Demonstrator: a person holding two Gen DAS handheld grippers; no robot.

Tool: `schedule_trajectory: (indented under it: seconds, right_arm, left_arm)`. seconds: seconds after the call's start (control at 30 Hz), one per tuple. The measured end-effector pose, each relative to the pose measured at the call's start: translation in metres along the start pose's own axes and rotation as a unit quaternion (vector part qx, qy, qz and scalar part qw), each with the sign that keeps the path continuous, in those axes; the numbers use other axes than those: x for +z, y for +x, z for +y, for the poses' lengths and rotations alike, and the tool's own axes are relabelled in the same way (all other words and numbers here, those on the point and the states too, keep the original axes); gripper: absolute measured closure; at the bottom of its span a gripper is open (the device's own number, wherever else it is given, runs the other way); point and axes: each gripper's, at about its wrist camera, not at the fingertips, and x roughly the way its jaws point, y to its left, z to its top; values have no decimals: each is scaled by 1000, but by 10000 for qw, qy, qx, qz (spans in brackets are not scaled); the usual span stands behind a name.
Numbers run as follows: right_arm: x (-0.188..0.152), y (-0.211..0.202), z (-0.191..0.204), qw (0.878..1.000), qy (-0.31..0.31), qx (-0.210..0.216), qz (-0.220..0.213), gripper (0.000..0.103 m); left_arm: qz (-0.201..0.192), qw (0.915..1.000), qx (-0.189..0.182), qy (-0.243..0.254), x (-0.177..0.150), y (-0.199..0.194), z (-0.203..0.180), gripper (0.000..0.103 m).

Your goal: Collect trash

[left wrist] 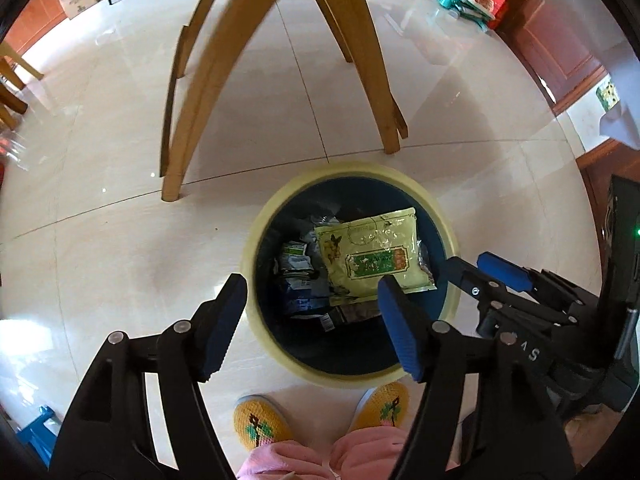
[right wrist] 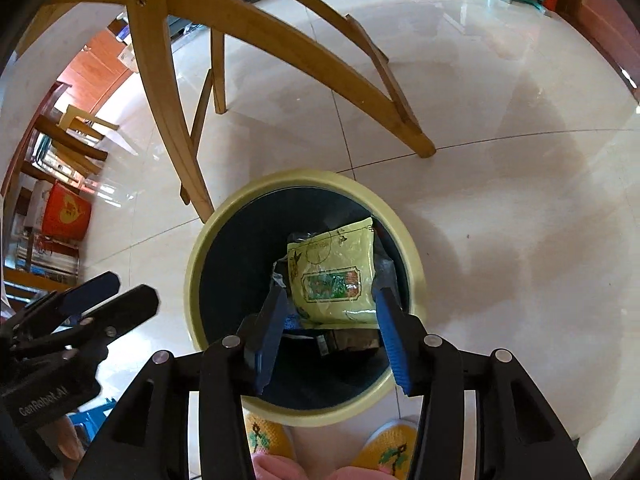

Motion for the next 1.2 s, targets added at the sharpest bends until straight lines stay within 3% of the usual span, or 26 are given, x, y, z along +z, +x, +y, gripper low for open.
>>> schedule_trajectory:
  seconds: [0.37, 0.57, 0.73, 1.17, 1.2]
  right_arm:
    - [11, -103, 16, 9992, 169, -253, -265, 56]
    - [26, -185, 44, 9986, -92, -75, -510, 56]
    - [39, -257, 68, 9975, -309, 89, -633, 39]
    - [73, -408, 106, 9944, -658, 147, -808, 30]
    - [76, -417, 109, 9942, -705, 136, -804, 25]
  left_arm:
    - [-120, 9997, 2, -224, 3, -112, -9, 38]
    - [-256, 9992, -18, -310, 20, -186, -24, 38]
    - [-523, 9978, 136, -381, 34, -255, -38, 38]
    - [-1017, 9906, 599, -690, 53, -407, -64, 38]
    - [-1042, 9900, 640, -699, 54, -418, -66, 38]
